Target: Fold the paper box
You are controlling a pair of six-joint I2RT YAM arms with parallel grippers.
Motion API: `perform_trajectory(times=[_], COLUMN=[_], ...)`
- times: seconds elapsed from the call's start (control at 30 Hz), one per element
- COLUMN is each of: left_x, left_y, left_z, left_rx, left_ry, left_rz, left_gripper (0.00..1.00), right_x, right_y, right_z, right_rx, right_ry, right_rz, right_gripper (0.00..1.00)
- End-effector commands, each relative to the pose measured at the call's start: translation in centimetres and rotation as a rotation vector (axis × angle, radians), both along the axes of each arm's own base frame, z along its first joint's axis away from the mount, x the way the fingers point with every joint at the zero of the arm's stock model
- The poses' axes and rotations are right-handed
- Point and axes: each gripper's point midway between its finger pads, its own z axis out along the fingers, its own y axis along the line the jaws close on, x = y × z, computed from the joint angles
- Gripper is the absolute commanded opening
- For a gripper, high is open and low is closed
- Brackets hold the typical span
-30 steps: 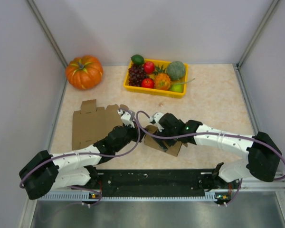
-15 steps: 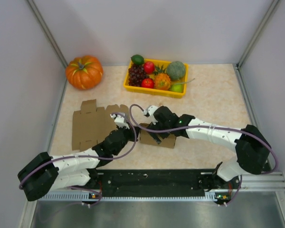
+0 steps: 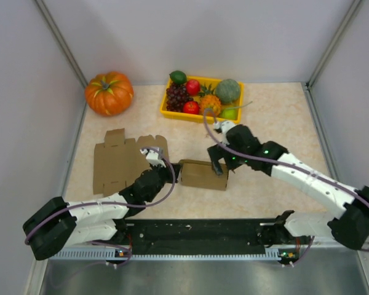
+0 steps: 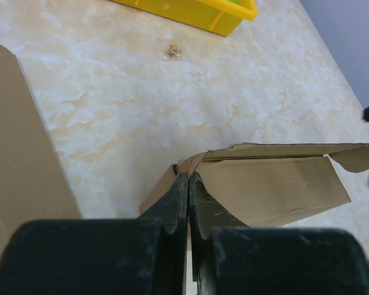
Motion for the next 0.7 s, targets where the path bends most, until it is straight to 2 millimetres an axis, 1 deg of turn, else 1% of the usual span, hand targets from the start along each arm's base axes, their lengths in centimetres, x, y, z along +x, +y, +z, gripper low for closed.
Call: perform_trajectory(times=[0.0, 0.03, 0.1, 0.13, 0.2, 0.23, 0.3, 0.33, 0.37, 0.4, 0.43, 0.47, 0.5, 0.6, 0.67], left_x=[-1.4, -1.4, -1.5, -1.5, -1.5, -1.5, -1.5, -1.5, -1.5, -1.6, -1.6, -1.5, -1.6, -1.6, -1.6], left_y=[1.1, 1.1, 1.0, 1.0, 1.0, 0.9, 1.0, 0.9, 0.9, 0.9, 0.8, 0.8, 0.7, 0.5, 0.4], left_z=[-4.4, -4.4, -4.2, -4.3, -4.2, -4.1, -4.0, -3.9, -3.8, -3.9, -3.8, -3.7, -3.7, -3.4, -3.1], left_rx=[0.156, 0.157, 0.155, 0.157, 0.162, 0.163, 0.163, 0.163, 0.165, 0.168, 0.166, 0.167, 0.166, 0.162, 0.153], left_ry=[0.122, 0.123, 0.122, 0.122, 0.124, 0.123, 0.121, 0.118, 0.115, 0.12, 0.12, 0.118, 0.118, 0.125, 0.13], left_rz=[-0.022, -0.022, -0.027, -0.027, -0.032, -0.033, -0.033, -0.039, -0.04, -0.041, -0.044, -0.045, -0.047, -0.05, -0.048], left_gripper=[0.0, 0.0, 0.0, 0.0, 0.0, 0.0, 0.0, 0.0, 0.0, 0.0, 0.0, 0.0, 0.0, 0.0, 0.0], right_x=[-0.9, -1.4, -1.7, -1.7, -1.1, -0.9, -0.5, -0.5, -0.3, -0.3, 0.0, 0.0, 0.1, -0.3, -0.6], right_y=[-4.7, -4.7, -4.5, -4.7, -4.8, -4.8, -4.8, -4.5, -4.3, -4.4, -4.4, -4.4, -4.3, -3.4, -3.0], right_z=[1.4, 0.8, 0.5, 0.0, -0.6, -0.8, -1.3, -1.5, -1.5, -1.8, -1.8, -1.9, -1.6, -1.1, -1.0], right_rx=[0.097, 0.104, 0.111, 0.098, 0.072, 0.06, 0.043, 0.046, 0.048, 0.038, 0.032, 0.035, 0.042, 0.097, 0.151], right_ry=[0.042, 0.058, 0.063, 0.068, 0.056, 0.048, 0.047, 0.051, 0.051, 0.058, 0.052, 0.058, 0.059, 0.105, 0.156], right_rz=[-0.151, -0.133, -0.106, -0.103, -0.106, -0.096, -0.1, -0.09, -0.085, -0.086, -0.1, -0.107, -0.114, -0.139, -0.216], right_gripper=[0.94, 0.89, 0.84, 0.76, 0.73, 0.68, 0.62, 0.56, 0.52, 0.42, 0.36, 0.31, 0.2, 0.0, 0.0])
